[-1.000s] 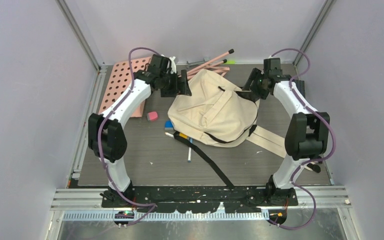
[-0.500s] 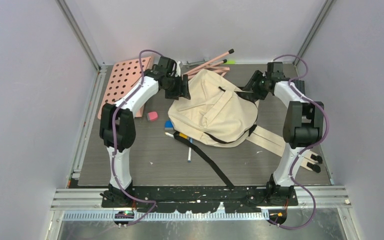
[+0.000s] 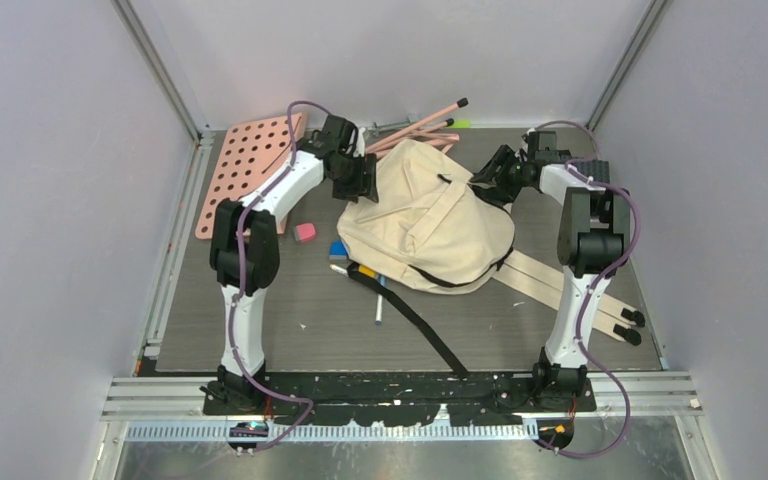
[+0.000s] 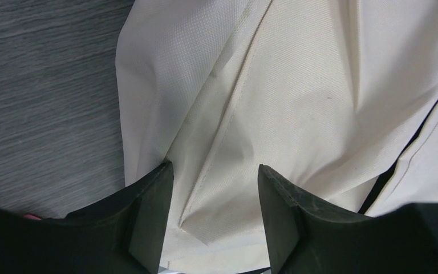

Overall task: Pack the student bag
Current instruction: Zip the student bag at the center of the board.

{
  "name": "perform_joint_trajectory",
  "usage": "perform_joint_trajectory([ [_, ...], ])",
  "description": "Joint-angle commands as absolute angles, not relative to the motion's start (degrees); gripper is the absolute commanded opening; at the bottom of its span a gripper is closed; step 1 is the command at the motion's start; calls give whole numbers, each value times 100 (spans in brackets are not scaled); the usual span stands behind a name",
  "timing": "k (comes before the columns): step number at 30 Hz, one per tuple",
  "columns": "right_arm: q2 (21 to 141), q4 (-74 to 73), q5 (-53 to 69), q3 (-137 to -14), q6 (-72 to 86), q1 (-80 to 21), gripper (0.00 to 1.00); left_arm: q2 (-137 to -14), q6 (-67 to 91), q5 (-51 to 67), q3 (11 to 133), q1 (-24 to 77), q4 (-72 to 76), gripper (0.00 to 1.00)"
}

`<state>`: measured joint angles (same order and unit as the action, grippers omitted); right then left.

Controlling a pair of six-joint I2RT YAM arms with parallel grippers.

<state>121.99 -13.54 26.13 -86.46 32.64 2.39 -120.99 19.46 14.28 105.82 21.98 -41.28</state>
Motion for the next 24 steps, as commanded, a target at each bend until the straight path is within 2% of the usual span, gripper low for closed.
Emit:
perform_joint_trajectory([
  [1,12472,-709,3202,-9186,3567,211,64,-12264,1836,1371,10869,2145,-4109,54],
  [7,12457,-585,3464,-9301,3886,211,53,-12344,1853,1336,10970,2145,-4159,36],
  [10,12291,-334,3558,-9122,4030,211,43,-12331,1887,1340,10974,2145,-4131,27],
  [17,12175,-115,3711,-9078,4414,211,25,-12313,1873,1329,10974,2145,-4157,19],
  [21,11994,-70,3674,-8997,4557,211,23,-12271,1879,1303,10949,2138,-4157,19],
  [24,11840,-85,3588,-8873,4540,211,32,-12211,1889,1284,10894,2136,-4111,19],
])
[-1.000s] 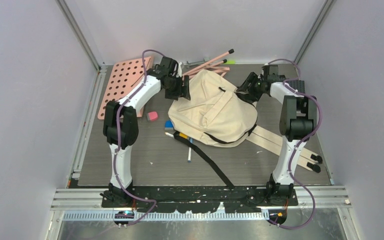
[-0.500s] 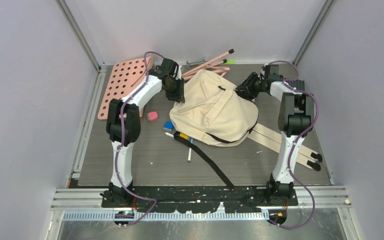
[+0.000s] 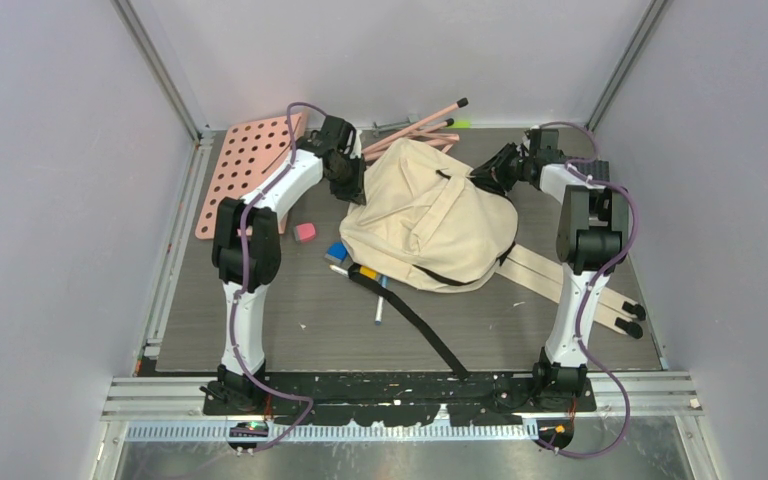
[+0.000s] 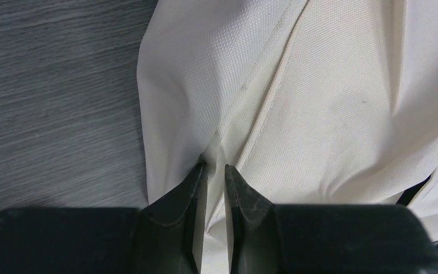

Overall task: Pack the student bag
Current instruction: Zip the student bag at the center of the board.

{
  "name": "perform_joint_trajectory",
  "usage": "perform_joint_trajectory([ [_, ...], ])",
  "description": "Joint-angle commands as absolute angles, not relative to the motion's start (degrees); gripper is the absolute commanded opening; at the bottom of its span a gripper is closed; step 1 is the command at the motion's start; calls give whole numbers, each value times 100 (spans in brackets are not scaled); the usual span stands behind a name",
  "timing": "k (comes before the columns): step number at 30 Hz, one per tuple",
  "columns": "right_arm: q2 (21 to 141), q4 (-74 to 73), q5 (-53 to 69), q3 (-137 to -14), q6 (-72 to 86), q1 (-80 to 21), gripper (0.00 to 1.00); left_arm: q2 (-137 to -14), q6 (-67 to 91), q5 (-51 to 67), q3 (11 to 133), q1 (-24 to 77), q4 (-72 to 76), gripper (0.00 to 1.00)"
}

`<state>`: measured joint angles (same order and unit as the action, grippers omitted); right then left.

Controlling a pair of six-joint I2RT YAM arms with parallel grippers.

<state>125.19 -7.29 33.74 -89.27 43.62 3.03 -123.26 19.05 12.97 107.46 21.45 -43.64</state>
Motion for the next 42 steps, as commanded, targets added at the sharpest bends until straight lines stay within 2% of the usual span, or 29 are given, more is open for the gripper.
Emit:
perform_joint_trajectory([
  [1,11784,-144,3510,-8849,4502,211,36,-12199,1896,1276,10877,2136,-4093,19],
  [5,11734,-447,3492,-8801,4123,211,48,-12186,1950,1297,10836,2127,-4053,20],
  [14,11488,-764,3323,-8350,3855,211,60,-12129,1951,1337,10756,2110,-4008,20],
  [28,11844,-1708,2978,-8722,3624,203,62,-12189,1958,1422,10822,2082,-4025,19],
  [33,12067,-1403,3248,-8739,3759,196,62,-12255,1978,1479,10872,2074,-4007,19],
  [38,12386,-1023,3368,-9129,3985,153,59,-12399,1951,1510,11110,2066,-4154,19],
  [42,12558,-799,3433,-9374,4118,133,53,-12424,1951,1512,11164,2065,-4154,19],
])
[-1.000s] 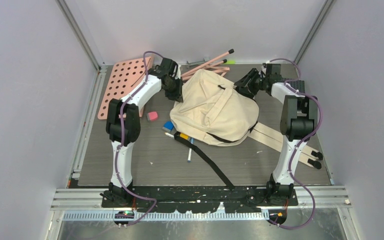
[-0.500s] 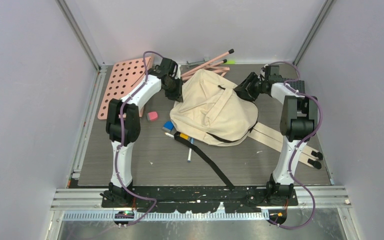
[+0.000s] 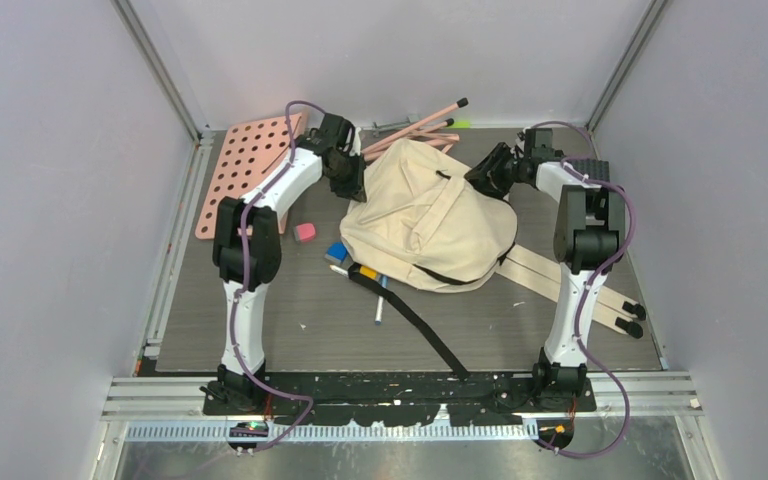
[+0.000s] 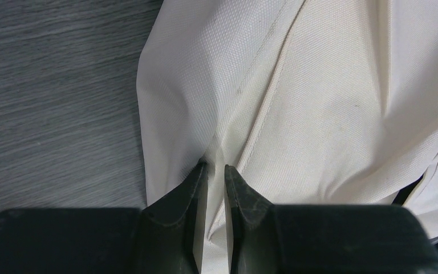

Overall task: Pack the student bag
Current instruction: Zip the student bag at the center of the board.

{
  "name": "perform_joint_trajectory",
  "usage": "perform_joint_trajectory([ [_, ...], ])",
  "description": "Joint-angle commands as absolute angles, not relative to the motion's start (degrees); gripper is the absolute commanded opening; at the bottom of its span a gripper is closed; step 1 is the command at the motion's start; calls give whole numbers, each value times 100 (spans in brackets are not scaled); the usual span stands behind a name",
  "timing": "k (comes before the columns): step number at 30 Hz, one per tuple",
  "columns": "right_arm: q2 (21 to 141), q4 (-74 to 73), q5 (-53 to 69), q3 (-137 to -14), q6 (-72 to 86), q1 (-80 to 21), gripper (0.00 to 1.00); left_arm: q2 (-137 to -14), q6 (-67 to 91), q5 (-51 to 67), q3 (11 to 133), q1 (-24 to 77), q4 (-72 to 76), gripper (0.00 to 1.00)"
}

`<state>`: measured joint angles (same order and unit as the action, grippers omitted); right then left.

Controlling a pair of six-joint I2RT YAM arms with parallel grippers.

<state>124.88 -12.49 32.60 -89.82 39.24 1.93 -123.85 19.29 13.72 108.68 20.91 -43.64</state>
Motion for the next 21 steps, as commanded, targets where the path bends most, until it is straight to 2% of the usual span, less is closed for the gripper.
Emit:
perform_joint_trajectory([
  [1,12577,-725,3427,-9381,4129,128,50,-12431,1951,1514,11165,2059,-4159,18],
  [8,12515,-475,3262,-9328,4265,125,36,-12463,1986,1512,11181,2039,-4174,18],
  [21,12328,-341,2987,-9184,4407,128,34,-12456,2039,1525,11163,2030,-4149,17],
])
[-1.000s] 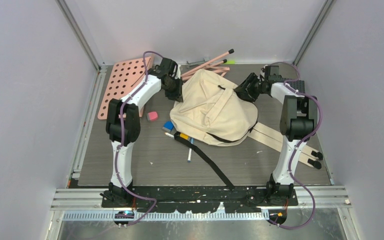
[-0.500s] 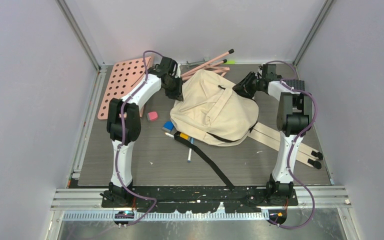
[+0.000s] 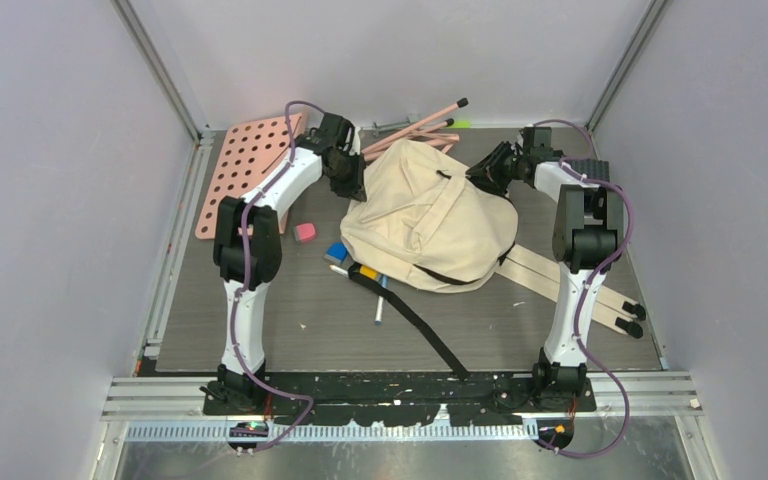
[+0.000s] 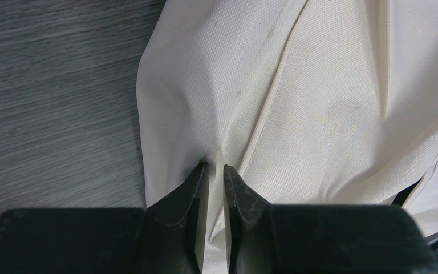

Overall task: Pack the student bag
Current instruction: Zip the student bag at the center of the board.

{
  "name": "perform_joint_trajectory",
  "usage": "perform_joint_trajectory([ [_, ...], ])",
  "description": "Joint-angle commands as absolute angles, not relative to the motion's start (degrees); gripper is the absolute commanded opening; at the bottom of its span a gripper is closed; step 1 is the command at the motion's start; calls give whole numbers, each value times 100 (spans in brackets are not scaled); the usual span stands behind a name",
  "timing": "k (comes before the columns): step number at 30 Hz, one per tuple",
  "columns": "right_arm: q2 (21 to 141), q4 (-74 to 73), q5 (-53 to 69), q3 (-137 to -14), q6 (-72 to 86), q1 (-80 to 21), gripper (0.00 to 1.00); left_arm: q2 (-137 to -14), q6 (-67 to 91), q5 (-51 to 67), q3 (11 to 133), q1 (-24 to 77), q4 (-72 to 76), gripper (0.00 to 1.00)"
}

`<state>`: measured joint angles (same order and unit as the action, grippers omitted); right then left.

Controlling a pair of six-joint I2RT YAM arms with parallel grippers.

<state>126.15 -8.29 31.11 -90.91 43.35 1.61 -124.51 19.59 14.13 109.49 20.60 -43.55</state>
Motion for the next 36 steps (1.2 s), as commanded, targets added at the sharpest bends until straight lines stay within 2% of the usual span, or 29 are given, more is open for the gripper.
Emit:
perform_joint_trajectory([
  [1,12293,-329,2987,-9171,4410,126,33,-12455,2039,1523,11155,2030,-4153,17],
  [8,12012,-406,2884,-9069,4371,127,29,-12420,2046,1492,11123,2022,-4135,15],
  [14,11875,-600,2708,-9044,4286,130,19,-12420,2104,1489,11080,2021,-4087,0],
  [19,11767,-960,2296,-9056,4077,127,15,-12306,2229,1308,10923,2000,-4016,0],
  [29,11494,-1757,1190,-8890,3343,131,14,-12025,2550,1083,10411,1868,-3809,0],
  [35,11539,-1550,1785,-8840,3338,131,16,-11941,2481,1725,10248,1854,-3323,0],
  [36,11562,-1497,1982,-8850,3375,125,16,-11954,2491,1897,10270,1854,-3209,3],
])
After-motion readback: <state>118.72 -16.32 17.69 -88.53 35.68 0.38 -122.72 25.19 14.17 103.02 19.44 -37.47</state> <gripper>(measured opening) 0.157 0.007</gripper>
